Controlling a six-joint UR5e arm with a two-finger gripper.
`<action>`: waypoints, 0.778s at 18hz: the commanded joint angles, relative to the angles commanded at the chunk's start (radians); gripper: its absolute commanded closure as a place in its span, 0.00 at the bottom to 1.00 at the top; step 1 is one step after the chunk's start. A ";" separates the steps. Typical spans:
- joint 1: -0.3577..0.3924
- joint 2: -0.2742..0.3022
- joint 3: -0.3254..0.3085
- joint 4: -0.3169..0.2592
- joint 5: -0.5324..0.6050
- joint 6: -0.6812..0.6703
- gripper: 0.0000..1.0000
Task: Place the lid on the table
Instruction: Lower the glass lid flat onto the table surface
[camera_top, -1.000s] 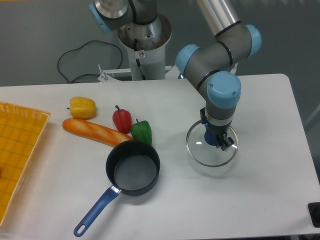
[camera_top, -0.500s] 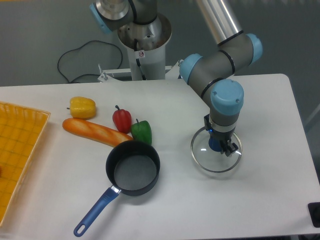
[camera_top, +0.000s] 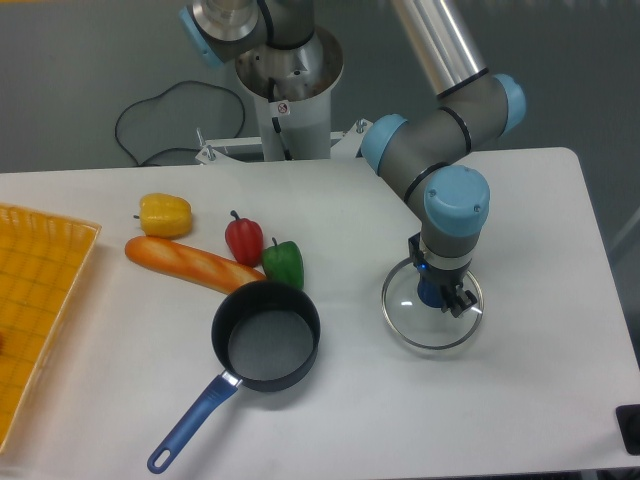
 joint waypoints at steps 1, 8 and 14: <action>0.000 0.000 0.002 0.000 0.000 0.000 0.47; -0.002 -0.005 0.002 0.000 0.000 0.000 0.47; -0.003 -0.017 0.002 -0.002 0.000 0.000 0.47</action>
